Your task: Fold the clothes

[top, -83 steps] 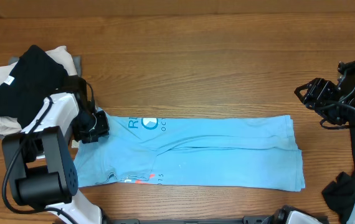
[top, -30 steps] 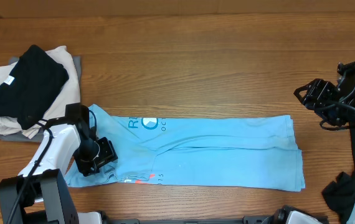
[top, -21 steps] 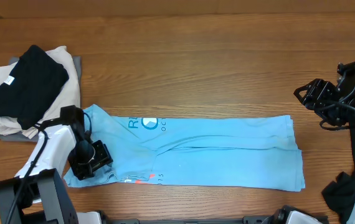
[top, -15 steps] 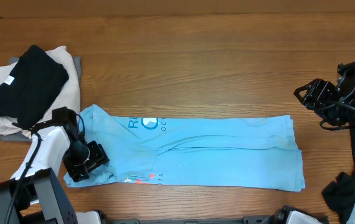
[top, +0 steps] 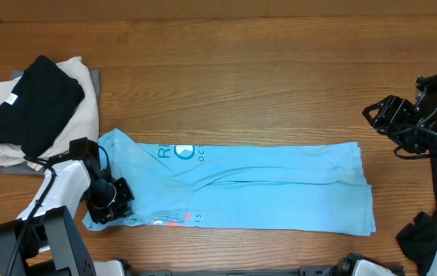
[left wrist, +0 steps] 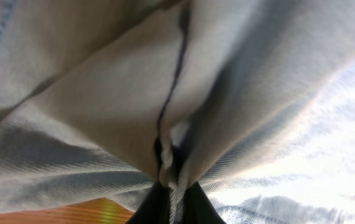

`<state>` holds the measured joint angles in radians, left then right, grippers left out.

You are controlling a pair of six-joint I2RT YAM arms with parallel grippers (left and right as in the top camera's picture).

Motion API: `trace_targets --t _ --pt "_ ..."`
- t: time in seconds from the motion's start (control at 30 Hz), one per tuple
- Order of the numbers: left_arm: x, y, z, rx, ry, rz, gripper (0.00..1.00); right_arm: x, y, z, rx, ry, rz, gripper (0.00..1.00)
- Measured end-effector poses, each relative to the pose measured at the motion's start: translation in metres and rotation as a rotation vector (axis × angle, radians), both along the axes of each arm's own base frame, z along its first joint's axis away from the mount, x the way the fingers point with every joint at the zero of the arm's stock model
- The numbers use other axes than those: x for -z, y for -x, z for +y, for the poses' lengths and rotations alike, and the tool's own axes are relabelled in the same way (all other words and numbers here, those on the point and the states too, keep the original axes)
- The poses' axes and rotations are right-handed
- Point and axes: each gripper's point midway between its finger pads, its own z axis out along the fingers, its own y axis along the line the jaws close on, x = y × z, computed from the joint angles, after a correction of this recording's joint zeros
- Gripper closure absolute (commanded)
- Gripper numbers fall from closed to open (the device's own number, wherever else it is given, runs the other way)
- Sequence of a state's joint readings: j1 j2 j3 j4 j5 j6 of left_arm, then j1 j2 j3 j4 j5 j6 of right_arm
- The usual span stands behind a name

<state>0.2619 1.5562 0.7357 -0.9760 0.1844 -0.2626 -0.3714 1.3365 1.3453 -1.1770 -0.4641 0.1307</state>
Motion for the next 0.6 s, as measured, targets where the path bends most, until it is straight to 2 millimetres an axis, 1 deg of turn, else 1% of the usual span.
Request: trace_targets --t 0.17,0.2,0.27,0.3,0.33,0.43,0.5,0.6 --pt "-0.01 0.001 -0.007 0.02 0.047 0.012 0.88 0.0 0.0 0.0 0.0 0.0 0.0 0.34" --pt "-0.013 -0.001 -0.007 0.023 0.05 0.012 0.86 0.0 0.0 0.0 0.0 0.0 0.0 0.34" --pt "-0.02 -0.006 -0.006 0.027 0.049 -0.001 0.79 0.0 0.0 0.0 0.0 0.0 0.0 0.34" --pt "-0.023 -0.008 -0.005 0.029 0.047 -0.01 0.78 0.0 0.0 0.0 0.0 0.0 0.0 0.34" --pt "-0.026 -0.011 -0.004 0.031 0.044 -0.021 0.8 0.0 0.0 0.0 0.0 0.0 0.0 0.34" --pt "-0.037 -0.019 0.0 0.038 0.026 -0.051 0.96 0.0 0.0 0.0 0.0 0.0 0.0 0.34" --pt "-0.043 -0.023 0.002 0.049 0.014 -0.068 0.96 0.0 0.0 0.0 0.0 0.0 0.0 0.34" --pt "-0.045 -0.025 0.004 0.051 0.008 -0.075 0.96 0.0 0.0 0.0 0.0 0.0 -0.001 0.34"
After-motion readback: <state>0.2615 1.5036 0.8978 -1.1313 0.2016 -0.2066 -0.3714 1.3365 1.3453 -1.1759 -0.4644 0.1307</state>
